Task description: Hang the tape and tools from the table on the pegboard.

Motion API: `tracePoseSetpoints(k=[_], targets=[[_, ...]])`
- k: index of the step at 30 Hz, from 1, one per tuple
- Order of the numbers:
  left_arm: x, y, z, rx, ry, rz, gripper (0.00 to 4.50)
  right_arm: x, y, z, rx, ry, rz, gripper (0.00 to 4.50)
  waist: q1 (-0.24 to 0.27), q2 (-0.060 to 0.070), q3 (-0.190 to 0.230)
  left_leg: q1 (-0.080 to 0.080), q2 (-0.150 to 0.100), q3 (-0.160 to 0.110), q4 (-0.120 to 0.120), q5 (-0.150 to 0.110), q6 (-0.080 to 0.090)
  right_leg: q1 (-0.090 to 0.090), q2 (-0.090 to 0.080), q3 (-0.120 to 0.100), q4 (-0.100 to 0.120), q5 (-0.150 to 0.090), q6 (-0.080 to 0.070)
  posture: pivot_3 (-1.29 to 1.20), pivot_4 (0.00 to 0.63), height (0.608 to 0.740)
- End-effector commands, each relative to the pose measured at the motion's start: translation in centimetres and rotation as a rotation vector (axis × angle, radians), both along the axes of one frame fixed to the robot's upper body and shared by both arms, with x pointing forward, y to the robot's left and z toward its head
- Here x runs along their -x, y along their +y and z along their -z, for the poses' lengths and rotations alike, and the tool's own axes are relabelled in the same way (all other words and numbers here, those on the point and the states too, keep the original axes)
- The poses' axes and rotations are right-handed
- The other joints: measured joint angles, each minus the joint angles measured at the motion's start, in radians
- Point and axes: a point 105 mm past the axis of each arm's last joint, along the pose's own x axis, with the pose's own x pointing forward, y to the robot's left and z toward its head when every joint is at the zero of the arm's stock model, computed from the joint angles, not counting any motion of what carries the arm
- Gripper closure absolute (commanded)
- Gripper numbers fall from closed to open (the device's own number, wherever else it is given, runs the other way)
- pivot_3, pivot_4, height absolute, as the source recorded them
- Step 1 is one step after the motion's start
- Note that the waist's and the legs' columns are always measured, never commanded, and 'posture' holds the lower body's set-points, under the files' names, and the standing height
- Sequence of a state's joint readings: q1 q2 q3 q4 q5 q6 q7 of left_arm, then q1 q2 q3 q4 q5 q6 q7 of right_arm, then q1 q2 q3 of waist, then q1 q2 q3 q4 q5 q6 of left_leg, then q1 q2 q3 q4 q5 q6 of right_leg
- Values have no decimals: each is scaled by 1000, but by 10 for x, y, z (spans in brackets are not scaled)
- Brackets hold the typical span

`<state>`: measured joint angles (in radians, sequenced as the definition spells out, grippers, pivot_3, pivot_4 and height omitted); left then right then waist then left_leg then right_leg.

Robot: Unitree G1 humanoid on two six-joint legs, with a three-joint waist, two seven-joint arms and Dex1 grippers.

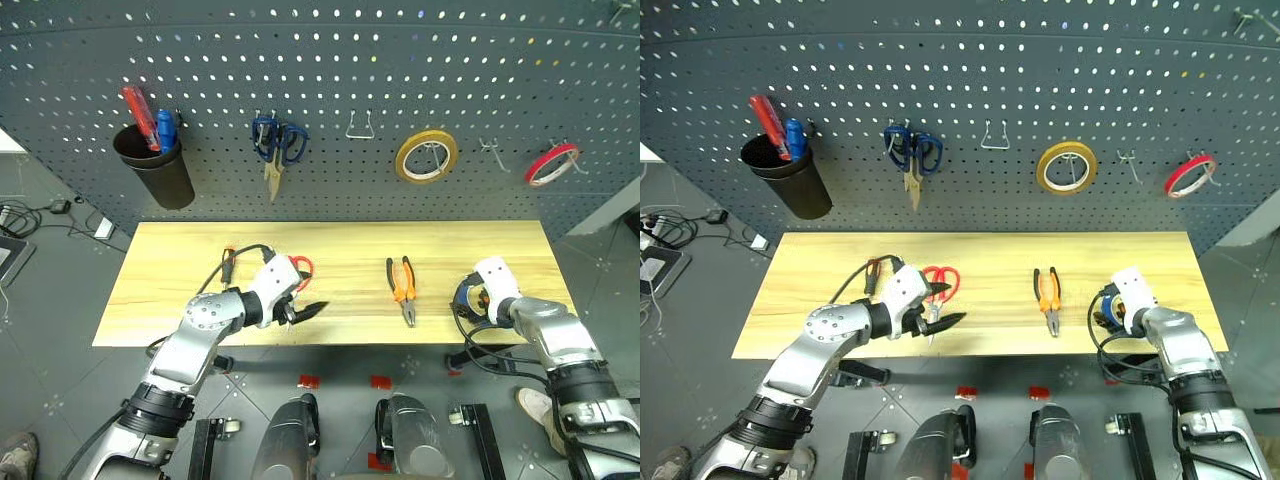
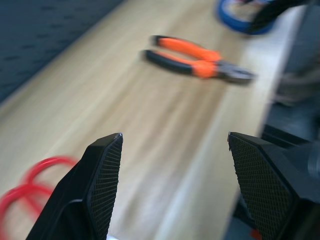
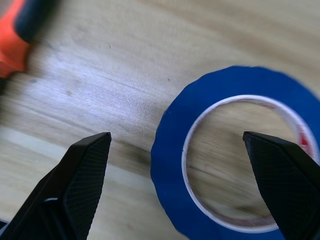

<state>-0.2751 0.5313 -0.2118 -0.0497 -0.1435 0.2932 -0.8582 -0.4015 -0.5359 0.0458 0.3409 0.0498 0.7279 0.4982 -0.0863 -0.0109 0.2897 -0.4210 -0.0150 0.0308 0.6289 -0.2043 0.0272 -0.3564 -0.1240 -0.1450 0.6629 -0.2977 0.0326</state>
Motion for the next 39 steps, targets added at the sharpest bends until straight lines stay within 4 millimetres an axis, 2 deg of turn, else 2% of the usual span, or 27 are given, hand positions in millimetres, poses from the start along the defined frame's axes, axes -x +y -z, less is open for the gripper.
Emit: tracePoseSetpoints(k=[1,2,5,11,15,18,22,25,29,30,33,36,39], targets=[[9,-19,-17,34,-70,118,957,-4,-2,6,5,58,10,0,0,-1,6,0,0,0,0,0,0,0,0,0,0,0,0,-279,318,740],[11,-23,-18,43,-83,146,957,-6,-3,9,-6,87,27,0,-1,-1,7,-1,1,1,0,0,0,-1,0,0,0,0,0,-279,316,740],[20,-33,-21,59,-102,244,937,-7,-6,19,25,147,37,573,-2,-2,8,0,1,2,1,0,0,0,0,0,0,1,1,-280,308,740],[29,-41,-19,70,-91,328,937,-1,-3,41,86,221,9,2693,-1,-8,4,4,4,2,1,-1,0,4,1,-1,0,1,1,-284,285,740],[31,-44,-20,78,-103,331,937,-6,-2,38,87,177,34,3812,0,-14,1,4,5,2,2,-1,0,4,2,-1,-1,4,2,-287,271,740],[32,-44,-22,102,-105,323,937,-11,-3,21,101,89,17,3813,3,-14,0,4,5,2,3,-1,0,4,2,-1,-2,5,3,-290,261,740],[24,-41,-38,180,-129,258,937,-13,5,-33,169,-169,-58,3813,14,-9,1,-3,5,2,2,-1,0,-2,1,-1,-2,6,2,-293,257,740],[18,-39,-47,224,-140,226,937,-5,12,-58,207,-286,-82,3813,10,-8,1,-14,5,4,2,2,-5,-16,2,0,1,6,2,-305,254,740],[5,-43,-78,298,-218,182,937,27,38,-100,381,-533,-235,3813,4,-8,2,-14,5,6,2,2,-5,-16,2,-2,0,6,2,-327,259,740],[2,-44,-83,310,-233,177,937,30,41,-105,400,-563,-248,3813,4,-8,2,-14,5,5,2,2,-5,-15,3,-2,-1,5,3,-330,260,740],[-5,-51,-101,355,-282,168,937,37,55,-140,513,-803,-318,3813,0,-8,2,-13,5,7,3,2,-5,-15,2,-2,0,6,5,-338,260,740],[-10,-59,-117,393,-318,168,937,37,64,-166,487,-984,-300,3813,-3,-8,2,-13,5,7,4,2,-4,-16,3,-1,0,6,8,-341,260,740],[-14,-63,-126,412,-344,162,937,27,67,-183,432,-1074,-270,3813,-5,-8,2,-12,7,6,4,2,-5,-16,5,0,1,6,7,-338,256,740]])
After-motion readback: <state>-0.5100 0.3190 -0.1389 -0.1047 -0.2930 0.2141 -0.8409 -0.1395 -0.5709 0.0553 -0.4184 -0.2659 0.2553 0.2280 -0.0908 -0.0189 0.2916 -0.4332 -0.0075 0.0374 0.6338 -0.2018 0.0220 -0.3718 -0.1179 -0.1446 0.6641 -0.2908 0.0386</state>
